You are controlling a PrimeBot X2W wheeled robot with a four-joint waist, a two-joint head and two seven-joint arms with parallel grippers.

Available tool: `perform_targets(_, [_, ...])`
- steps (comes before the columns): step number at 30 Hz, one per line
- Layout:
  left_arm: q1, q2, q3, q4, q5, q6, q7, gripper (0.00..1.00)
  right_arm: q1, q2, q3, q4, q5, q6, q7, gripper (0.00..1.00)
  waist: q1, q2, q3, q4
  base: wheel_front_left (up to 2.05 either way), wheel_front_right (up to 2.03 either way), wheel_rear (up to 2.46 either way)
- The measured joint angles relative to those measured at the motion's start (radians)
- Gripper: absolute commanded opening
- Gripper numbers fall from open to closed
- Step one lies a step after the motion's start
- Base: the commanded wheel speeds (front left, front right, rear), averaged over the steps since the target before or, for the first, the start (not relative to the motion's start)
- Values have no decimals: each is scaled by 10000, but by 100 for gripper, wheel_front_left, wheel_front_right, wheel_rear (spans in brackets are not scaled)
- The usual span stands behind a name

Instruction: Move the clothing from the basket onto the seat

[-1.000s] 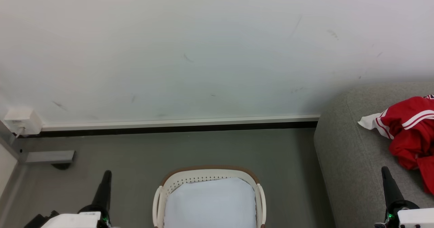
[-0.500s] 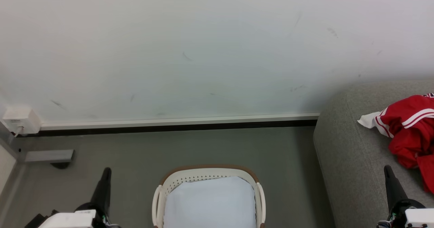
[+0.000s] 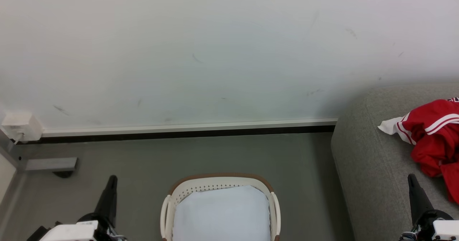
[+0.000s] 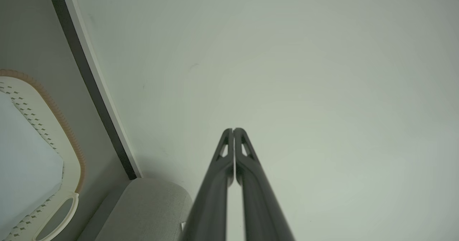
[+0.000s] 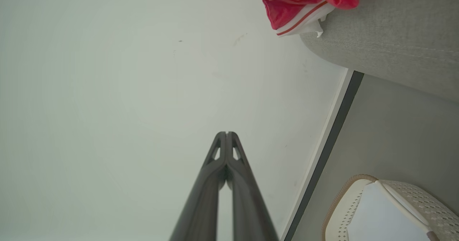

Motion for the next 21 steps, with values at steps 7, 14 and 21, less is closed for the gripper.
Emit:
perform_targets(7, [-1,0,2,0,0,-10,0,0,-1,8,0,-2,0,0,4,0,0,0,0,0,0,0,0])
perform_targets(14, [-1,0,2,0,0,-10,0,0,-2,8,-2,-2,0,0,4,0,-1,0,0,0,0,0,0])
perform_targets(21, [-2,2,2,-2,0,-10,0,0,-2,10,-2,-2,-2,0,4,0,0,0,0,0,0,0,0])
